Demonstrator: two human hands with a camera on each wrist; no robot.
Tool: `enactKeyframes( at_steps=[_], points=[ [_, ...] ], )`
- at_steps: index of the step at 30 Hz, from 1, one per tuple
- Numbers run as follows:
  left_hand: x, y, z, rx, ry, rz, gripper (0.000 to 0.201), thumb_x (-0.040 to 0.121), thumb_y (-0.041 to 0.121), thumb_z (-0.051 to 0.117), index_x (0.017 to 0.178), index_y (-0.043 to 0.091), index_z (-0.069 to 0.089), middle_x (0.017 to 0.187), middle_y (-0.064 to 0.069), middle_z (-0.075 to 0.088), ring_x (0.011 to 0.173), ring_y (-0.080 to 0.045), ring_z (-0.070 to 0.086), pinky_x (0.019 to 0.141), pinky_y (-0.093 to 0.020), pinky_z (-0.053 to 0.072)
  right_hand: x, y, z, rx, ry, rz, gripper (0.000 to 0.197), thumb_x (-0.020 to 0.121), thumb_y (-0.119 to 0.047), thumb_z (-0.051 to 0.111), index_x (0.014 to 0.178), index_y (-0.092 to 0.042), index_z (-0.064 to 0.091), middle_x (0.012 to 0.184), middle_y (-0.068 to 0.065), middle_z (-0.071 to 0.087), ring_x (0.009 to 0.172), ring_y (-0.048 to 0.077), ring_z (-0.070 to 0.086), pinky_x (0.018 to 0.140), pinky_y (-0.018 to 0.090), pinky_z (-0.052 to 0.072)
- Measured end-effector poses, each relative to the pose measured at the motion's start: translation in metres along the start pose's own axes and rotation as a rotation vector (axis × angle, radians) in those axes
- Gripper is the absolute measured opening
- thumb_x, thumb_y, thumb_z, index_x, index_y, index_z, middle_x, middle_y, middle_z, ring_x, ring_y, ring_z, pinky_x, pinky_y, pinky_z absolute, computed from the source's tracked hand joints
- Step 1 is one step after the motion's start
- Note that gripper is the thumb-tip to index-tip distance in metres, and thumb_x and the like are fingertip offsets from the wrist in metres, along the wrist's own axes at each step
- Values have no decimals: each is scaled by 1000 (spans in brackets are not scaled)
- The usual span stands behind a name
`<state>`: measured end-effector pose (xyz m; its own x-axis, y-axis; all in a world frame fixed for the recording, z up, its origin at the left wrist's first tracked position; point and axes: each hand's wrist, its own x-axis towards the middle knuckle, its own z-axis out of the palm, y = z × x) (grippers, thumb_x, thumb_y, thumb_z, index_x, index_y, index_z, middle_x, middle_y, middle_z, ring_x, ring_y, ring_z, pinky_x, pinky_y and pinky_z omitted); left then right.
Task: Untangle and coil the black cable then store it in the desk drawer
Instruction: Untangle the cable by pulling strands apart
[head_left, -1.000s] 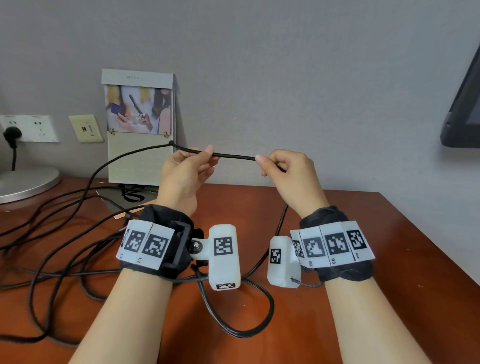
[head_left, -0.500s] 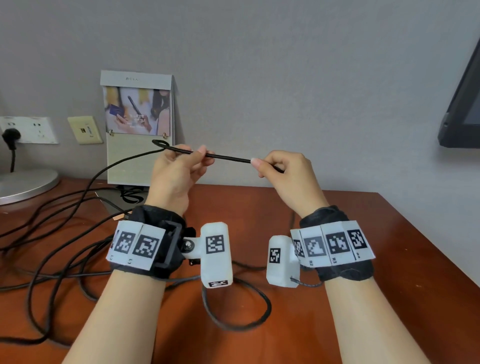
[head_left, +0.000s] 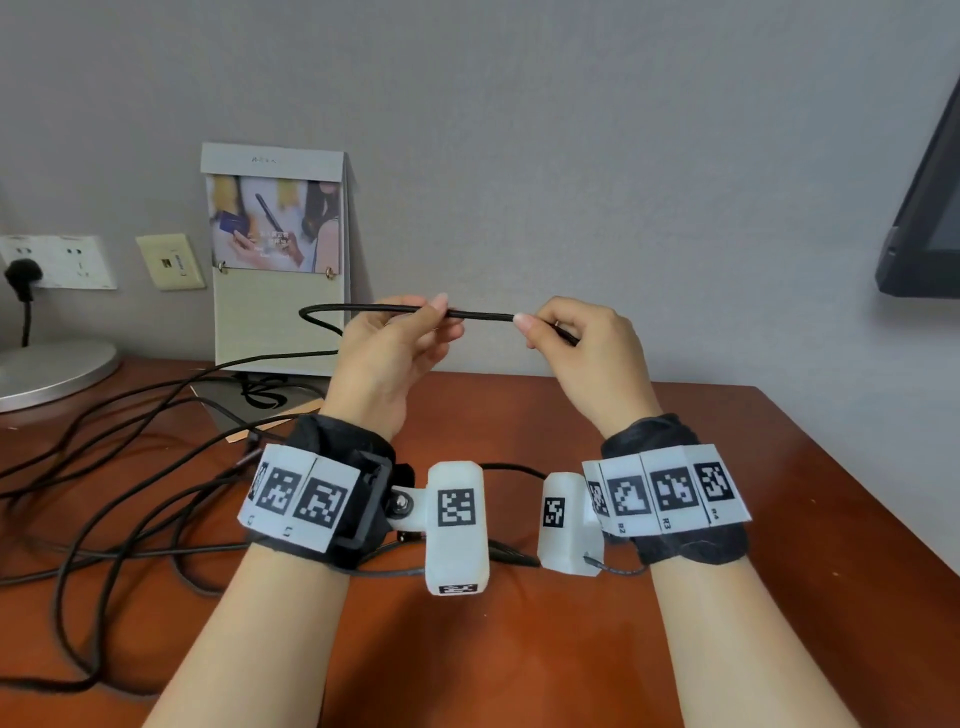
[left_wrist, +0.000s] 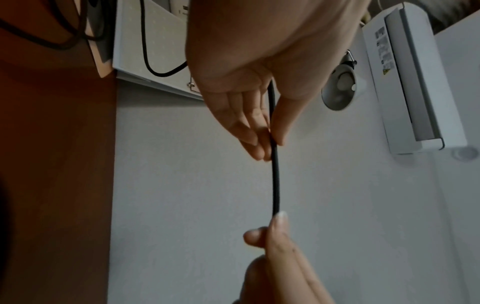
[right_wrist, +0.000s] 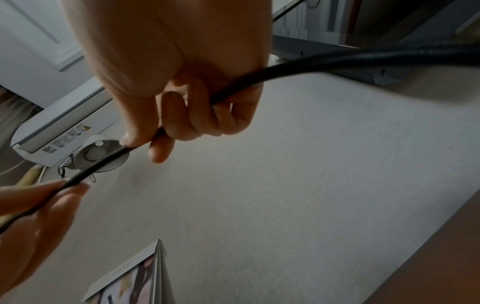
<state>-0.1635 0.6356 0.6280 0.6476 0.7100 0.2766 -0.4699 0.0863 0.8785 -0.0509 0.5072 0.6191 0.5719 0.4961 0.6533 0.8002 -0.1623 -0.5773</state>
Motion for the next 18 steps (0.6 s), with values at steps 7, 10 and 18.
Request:
enactKeyframes(
  at_steps=[7, 10, 18],
  points=[
    [10, 10, -27, -26, 197, 62, 9, 90, 9, 61, 81, 10, 61, 56, 4, 66, 62, -5, 67, 61, -14, 51, 1, 8, -11, -49, 97, 53, 35, 90, -42, 55, 65, -19, 63, 66, -3, 64, 58, 13, 51, 57, 28, 36],
    [9, 11, -29, -73, 189, 11, 9, 90, 13, 61, 81, 14, 58, 59, 6, 67, 64, -6, 68, 60, -14, 51, 1, 3, -9, -68, 84, 33, 34, 89, -42, 57, 63, -20, 61, 69, 0, 67, 50, 9, 44, 54, 27, 35],
    [-6, -7, 9, 57, -51, 8, 10, 89, 4, 58, 82, 8, 63, 68, -1, 69, 64, -10, 67, 62, -16, 53, -1, -8, 3, -74, 23, -28, 34, 89, -45, 57, 67, -20, 65, 54, -6, 54, 47, 8, 40, 49, 24, 30]
  ],
)
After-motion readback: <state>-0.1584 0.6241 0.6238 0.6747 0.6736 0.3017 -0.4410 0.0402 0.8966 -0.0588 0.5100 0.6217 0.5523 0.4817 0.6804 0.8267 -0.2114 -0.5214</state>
